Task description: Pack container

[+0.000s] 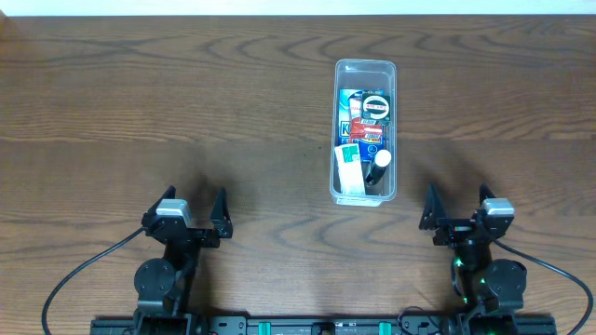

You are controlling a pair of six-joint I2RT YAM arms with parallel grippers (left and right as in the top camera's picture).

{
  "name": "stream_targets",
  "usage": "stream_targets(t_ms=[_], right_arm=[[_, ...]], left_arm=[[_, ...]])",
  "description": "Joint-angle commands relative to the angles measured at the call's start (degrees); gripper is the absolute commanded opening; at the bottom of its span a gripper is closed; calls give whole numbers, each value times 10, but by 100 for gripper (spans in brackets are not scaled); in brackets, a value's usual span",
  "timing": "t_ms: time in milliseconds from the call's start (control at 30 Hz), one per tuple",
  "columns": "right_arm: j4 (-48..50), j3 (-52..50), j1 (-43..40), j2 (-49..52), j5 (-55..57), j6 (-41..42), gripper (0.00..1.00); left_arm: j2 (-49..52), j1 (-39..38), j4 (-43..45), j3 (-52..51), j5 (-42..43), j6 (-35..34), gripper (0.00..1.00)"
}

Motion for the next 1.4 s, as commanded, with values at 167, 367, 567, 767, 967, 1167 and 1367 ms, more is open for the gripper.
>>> stream_targets(t_ms=[167, 367, 567, 767, 967, 1167, 1367], right_arm=[[-3, -1, 6, -4, -11, -68, 99], [-3, -1, 6, -4, -11, -68, 99], [-3, -1, 6, -4, -11, -68, 99], [-3, -1, 6, -4, -11, -69, 99], [-3, -1, 6, -4, -11, -68, 99], [-3, -1, 6, -4, -11, -68, 99], [-3, -1, 6, -4, -11, -68, 99]], left_arm=[[-3, -2, -21, -9, 6, 9, 98], [-3, -2, -21, -9, 6, 9, 98], [-3, -2, -21, -9, 6, 9, 98], [-3, -2, -21, -9, 6, 9, 98], [-3, -2, -21, -9, 6, 9, 98], [-3, -2, -21, -9, 6, 9, 98], [-3, -2, -21, -9, 6, 9, 98]])
